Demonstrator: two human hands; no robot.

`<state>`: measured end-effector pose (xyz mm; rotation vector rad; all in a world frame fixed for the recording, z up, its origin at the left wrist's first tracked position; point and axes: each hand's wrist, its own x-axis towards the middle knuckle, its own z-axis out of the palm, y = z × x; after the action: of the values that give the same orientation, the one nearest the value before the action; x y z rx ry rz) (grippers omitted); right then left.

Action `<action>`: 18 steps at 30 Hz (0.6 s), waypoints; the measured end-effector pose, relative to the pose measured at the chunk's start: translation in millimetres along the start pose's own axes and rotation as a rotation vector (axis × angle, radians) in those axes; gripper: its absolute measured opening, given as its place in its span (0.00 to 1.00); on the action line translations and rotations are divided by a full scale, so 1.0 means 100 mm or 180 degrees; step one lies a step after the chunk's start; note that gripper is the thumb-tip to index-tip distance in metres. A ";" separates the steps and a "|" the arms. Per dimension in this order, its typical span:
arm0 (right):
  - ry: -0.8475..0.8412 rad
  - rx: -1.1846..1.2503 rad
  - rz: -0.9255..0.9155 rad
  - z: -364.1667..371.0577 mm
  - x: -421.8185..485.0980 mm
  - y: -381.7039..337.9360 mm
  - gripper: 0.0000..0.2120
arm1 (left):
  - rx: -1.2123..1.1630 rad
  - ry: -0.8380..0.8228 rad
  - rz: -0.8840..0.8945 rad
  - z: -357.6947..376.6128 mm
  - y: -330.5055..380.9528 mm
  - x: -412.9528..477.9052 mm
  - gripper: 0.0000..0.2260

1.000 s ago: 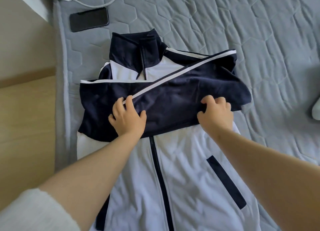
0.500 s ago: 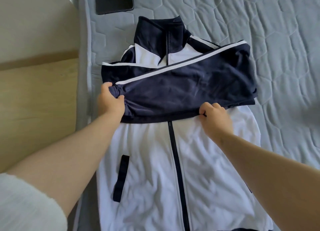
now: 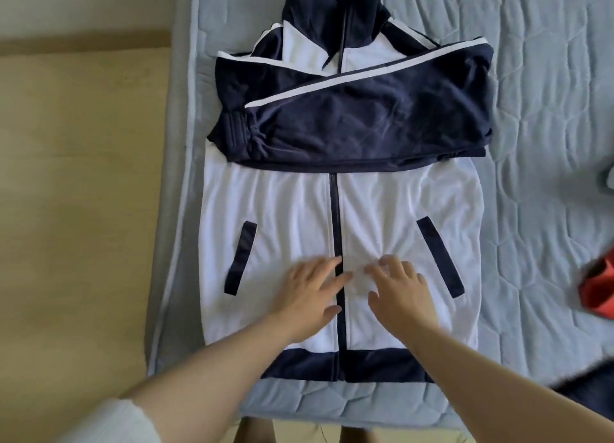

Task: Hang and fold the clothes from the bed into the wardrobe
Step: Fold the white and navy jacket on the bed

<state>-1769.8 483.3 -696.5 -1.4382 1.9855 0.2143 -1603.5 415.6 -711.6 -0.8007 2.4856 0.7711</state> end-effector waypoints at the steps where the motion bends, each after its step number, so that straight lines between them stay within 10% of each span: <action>1: -0.0024 -0.0066 -0.0052 0.08 -0.08 0.01 0.18 | 0.0090 -0.0179 -0.0001 0.14 0.04 -0.10 0.28; 10: -0.0851 -0.1137 -0.0717 0.54 -0.64 0.04 0.44 | 0.1031 -0.0696 -0.0189 0.63 0.11 -0.65 0.37; 18: -0.0550 -0.0787 -0.0576 0.50 -0.56 0.02 0.29 | 0.0628 0.0082 0.0017 0.30 0.11 -0.54 0.21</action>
<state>-1741.0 552.0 -701.6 -1.6835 1.7243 0.5003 -1563.8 463.6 -701.4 -0.7371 2.5384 0.5098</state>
